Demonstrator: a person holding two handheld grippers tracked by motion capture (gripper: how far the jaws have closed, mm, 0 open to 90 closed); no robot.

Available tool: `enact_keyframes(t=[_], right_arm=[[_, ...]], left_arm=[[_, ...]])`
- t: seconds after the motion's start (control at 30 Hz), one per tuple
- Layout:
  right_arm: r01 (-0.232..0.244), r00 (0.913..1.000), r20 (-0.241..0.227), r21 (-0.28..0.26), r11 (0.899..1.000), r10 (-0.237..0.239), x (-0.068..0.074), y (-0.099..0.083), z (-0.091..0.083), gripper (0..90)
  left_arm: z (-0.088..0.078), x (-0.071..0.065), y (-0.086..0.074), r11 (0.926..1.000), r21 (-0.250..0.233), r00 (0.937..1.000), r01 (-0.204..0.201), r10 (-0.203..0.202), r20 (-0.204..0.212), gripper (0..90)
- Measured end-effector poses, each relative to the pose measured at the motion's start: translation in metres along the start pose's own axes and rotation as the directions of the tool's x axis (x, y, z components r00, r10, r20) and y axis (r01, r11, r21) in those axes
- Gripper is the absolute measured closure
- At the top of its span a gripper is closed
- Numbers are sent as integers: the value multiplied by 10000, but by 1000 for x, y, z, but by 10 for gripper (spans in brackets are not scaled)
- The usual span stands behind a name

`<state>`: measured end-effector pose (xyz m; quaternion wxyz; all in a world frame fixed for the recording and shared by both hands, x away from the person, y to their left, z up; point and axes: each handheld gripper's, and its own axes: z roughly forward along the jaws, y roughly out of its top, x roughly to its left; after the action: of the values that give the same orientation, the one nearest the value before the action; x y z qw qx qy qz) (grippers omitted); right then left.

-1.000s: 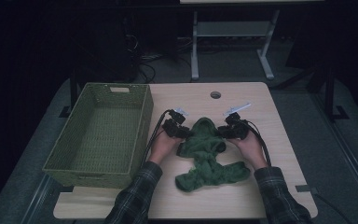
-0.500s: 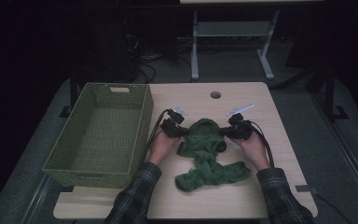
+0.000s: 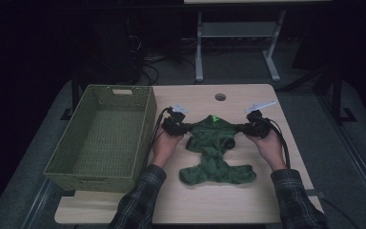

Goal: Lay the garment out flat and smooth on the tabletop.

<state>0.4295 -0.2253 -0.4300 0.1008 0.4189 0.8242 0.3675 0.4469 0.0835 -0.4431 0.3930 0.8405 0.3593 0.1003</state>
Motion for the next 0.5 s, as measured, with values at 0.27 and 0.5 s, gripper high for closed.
enact_keyframes(t=[0.27, 0.5], right_arm=[[-381, 9964, 770, 517, 9979, 341, -14, -9, 27, 889], [-472, 9963, 741, 569, 9973, 429, -15, -10, 32, 752]], left_arm=[[30, 5, -1, 9998, 158, 9997, -123, 127, -218, 879], [30, 6, 3, 9997, 213, 9996, -114, 120, -259, 731]])
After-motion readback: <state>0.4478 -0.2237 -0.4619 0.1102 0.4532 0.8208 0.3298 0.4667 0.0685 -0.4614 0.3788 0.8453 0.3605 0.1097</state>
